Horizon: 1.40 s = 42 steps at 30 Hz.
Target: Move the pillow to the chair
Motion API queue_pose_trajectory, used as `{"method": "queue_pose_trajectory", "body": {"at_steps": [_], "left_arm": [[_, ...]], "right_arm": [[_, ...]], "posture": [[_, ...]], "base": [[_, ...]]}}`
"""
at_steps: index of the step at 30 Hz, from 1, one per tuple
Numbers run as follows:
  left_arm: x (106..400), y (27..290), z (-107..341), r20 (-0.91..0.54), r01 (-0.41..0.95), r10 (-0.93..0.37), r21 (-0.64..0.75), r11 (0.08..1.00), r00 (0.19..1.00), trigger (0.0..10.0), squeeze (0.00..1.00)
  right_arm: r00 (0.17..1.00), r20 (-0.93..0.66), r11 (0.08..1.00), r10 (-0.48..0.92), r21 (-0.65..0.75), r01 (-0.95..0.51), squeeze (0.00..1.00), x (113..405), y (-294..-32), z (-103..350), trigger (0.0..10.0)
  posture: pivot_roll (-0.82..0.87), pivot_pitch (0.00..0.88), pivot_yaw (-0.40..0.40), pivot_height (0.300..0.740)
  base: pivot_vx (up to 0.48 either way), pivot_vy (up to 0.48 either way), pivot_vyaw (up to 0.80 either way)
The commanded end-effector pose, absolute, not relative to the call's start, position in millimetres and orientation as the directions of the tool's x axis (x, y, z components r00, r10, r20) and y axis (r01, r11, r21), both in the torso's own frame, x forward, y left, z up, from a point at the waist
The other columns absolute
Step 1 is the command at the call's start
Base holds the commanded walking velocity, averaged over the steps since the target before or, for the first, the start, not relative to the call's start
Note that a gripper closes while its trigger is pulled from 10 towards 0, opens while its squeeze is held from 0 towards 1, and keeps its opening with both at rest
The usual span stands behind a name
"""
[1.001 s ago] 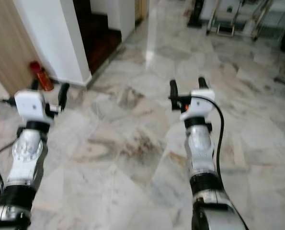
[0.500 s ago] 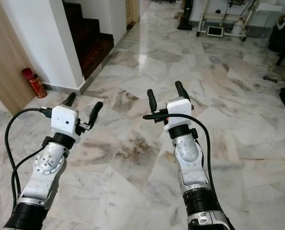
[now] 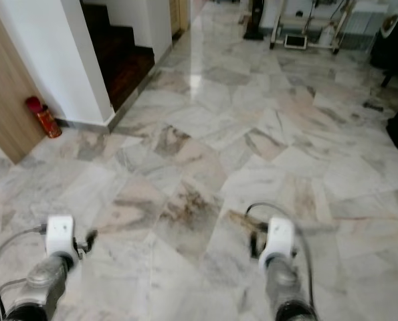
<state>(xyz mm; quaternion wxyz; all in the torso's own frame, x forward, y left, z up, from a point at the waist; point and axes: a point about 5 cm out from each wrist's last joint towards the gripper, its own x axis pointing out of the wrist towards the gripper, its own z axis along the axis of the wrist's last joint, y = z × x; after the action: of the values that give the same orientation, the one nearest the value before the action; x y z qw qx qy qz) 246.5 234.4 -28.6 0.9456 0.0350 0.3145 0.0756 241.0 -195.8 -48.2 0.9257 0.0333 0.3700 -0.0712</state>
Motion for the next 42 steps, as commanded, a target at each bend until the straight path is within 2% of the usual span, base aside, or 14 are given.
{"method": "queue_pose_trajectory", "body": {"at_steps": [1, 2, 4, 9, 11, 15, 18, 29, 42], "left_arm": [[238.0, 232.3, -37.1, -0.636, -0.087, 0.153, 0.134, 0.987, 0.756, 10.0, 0.0], [228.6, 222.8, -47.5, -0.68, -0.01, 0.11, 0.15, 0.989, 0.725, 10.0, 0.0], [213.2, 212.6, -60.8, -0.736, 0.053, 0.077, 0.151, 0.987, 0.673, 10.0, 0.0], [180.6, 213.5, -80.9, -0.813, -0.041, 0.131, 0.131, 0.99, 0.568, 10.0, 0.0], [175.7, 212.3, -83.7, -0.825, -0.042, 0.131, 0.129, 0.991, 0.55, 10.0, 0.0], [173.5, 211.7, -85.1, -0.834, -0.034, 0.138, 0.142, 0.989, 0.535, 10.0, 0.0], [178.2, 212.6, -82.8, -0.824, -0.078, 0.15, 0.129, 0.989, 0.546, 10.0, 0.0], [178.0, 210.3, -83.1, -0.816, -0.097, 0.151, 0.117, 0.988, 0.558, 10.0, 0.0], [176.7, 209.1, -83.8, -0.817, -0.114, 0.151, 0.104, 0.988, 0.557, 10.0, 0.0]], "right_arm": [[0.709, -0.698, 0.988, -0.102, 0.013, 0.155, 0.0, 240.6, -196.3, -48.6, 10.0], [0.673, -0.734, 0.99, -0.09, 0.006, 0.138, 0.0, 231.0, -192.8, -56.6, 10.0], [0.63, -0.773, 0.993, -0.068, 0.012, 0.121, 0.0, 218.7, -187.5, -65.6, 10.0], [0.556, -0.831, 0.998, -0.017, 0.024, 0.066, 0.0, 201.4, -179.3, -77.2, 10.0], [0.532, -0.846, 0.999, 0.006, 0.032, 0.039, 0.0, 197.2, -176.6, -79.8, 10.0], [0.518, -0.855, 0.999, 0.023, 0.038, 0.02, 0.0, 193.3, -173.5, -82.1, 10.0], [0.526, -0.85, 0.999, 0.024, 0.046, 0.028, 0.0, 194.9, -173.4, -81.2, 10.0], [0.538, -0.842, 0.999, 0.044, 0.034, -0.03, 0.0, 199.3, -173.3, -78.7, 10.0], [0.531, -0.846, 0.999, 0.045, 0.031, -0.035, 0.0, 199.6, -175.0, -78.5, 10.0]], "posture": [[-0.01, 0.0, 0.021, 0.74], [0.0, 0.0, 0.017, 0.74], [0.01, 0.0, 0.016, 0.74], [0.0, 0.0, 0.02, 0.74], [0.0, 0.0, 0.02, 0.74], [0.0, 0.0, 0.021, 0.74], [0.01, 0.0, 0.02, 0.74], [0.01, 0.0, 0.016, 0.74], [0.01, 0.0, 0.013, 0.74]], "base": [[0.0, 0.0, 0.0], [0.0, 0.0, 0.0], [0.0, 0.0, 0.0], [0.0, 0.0, 0.0], [0.0, 0.0, 0.0], [0.0, 0.0, 0.0], [0.0, 0.0, 0.0], [0.0, 0.0, 0.0], [0.0, 0.0, 0.8]]}}
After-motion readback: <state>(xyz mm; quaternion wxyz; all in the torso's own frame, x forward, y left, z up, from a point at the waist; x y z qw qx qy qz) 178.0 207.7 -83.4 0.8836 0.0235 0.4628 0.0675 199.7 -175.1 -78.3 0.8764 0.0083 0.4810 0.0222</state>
